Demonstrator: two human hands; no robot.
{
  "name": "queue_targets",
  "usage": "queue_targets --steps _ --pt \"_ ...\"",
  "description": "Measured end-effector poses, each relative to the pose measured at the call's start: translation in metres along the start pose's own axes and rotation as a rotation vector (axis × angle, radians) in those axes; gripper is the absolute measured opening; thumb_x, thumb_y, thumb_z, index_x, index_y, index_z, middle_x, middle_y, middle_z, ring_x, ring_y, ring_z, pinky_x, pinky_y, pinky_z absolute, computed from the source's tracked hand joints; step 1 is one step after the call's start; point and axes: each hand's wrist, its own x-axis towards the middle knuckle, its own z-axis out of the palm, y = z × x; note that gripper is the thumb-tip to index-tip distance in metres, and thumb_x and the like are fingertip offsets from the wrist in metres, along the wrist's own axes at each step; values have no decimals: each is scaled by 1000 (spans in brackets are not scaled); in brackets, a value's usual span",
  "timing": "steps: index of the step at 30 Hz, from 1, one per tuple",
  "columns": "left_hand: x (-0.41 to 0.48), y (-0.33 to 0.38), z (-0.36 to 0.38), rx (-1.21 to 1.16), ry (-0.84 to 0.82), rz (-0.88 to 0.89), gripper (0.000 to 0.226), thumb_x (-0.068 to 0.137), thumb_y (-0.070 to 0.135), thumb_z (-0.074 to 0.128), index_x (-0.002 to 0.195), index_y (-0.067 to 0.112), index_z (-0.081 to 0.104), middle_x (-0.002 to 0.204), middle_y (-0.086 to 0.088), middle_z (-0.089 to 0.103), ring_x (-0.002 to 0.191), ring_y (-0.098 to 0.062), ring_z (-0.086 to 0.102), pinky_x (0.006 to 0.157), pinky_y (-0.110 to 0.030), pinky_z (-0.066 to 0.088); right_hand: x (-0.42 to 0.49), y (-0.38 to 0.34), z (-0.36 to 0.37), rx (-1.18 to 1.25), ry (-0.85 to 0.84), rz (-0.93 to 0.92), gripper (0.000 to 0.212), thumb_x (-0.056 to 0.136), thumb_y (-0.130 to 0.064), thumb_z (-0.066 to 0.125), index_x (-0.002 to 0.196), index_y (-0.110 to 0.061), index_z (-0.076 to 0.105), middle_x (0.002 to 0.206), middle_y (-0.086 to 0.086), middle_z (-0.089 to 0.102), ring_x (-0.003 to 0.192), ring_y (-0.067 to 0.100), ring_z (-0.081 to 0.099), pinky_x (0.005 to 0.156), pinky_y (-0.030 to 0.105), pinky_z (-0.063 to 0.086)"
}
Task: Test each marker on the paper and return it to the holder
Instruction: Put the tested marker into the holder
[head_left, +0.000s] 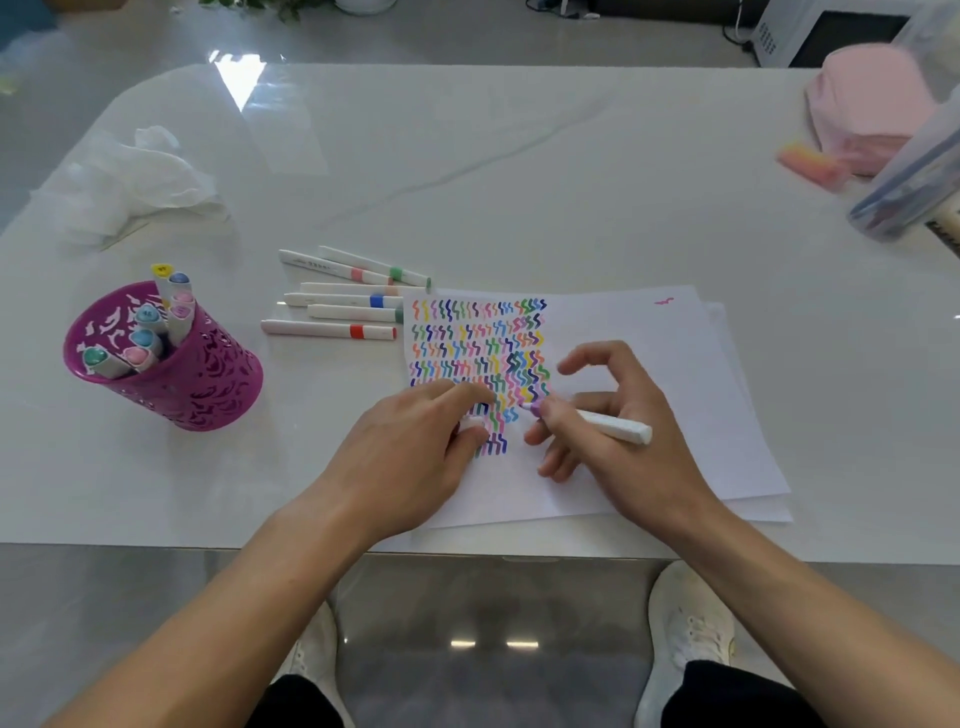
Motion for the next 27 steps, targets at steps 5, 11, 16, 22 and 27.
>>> queue_targets --steps 5,11,16,22,27 --pt "0 0 0 24 -16 -3 36 103 40 45 138 35 47 136 11 56 117 -15 54 95 -30 48 1 4 6 -17 85 -2 20 90 -6 74 88 -2 55 74 15 75 63 28 76 65 47 64" --pt "2 0 0 4 -10 -13 33 102 38 47 135 35 49 133 10 58 113 -15 56 94 -33 48 3 8 7 -44 120 0 24 88 -5 75 83 -1 52 66 16 72 56 31 73 52 38 58" --pt "2 1 0 2 -21 -26 34 103 40 47 136 36 47 135 11 56 114 -14 55 95 -32 49 3 9 7 -49 110 0 24 88 -6 75 83 0 52 67 16 72 56 29 73 53 37 59" --pt "2 0 1 -6 -12 -33 32 102 39 48 134 35 49 130 10 59 108 -14 56 90 -31 49 4 9 7 -84 99 16 22 88 -7 75 83 -1 55 67 14 72 57 28 73 56 41 60" --pt "2 1 1 -4 -14 -43 31 102 40 48 133 36 48 131 11 59 110 -14 55 91 -31 49 4 8 7 -114 88 20 21 88 -9 76 82 -3 56 68 13 73 57 28 73 56 42 61"
